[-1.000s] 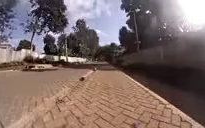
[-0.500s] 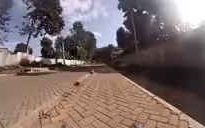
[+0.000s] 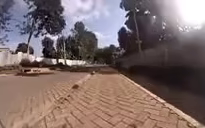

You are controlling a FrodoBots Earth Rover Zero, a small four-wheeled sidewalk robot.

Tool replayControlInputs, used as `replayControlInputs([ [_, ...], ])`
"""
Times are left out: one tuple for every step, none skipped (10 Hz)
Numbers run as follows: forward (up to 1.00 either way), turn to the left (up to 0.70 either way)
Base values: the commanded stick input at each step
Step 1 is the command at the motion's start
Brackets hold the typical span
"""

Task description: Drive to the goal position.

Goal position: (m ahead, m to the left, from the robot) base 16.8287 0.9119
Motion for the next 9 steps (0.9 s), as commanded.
replayControlInputs([
  [0.7,0.0],
  [0.7,0.0],
  [0.7,0.0],
  [0.7,-0.2],
  [0.7,-0.35],
  [0.7,-0.35],
  [0.7,-0.35],
  [0.7,-0.3],
  [0.7,-0.12],
])
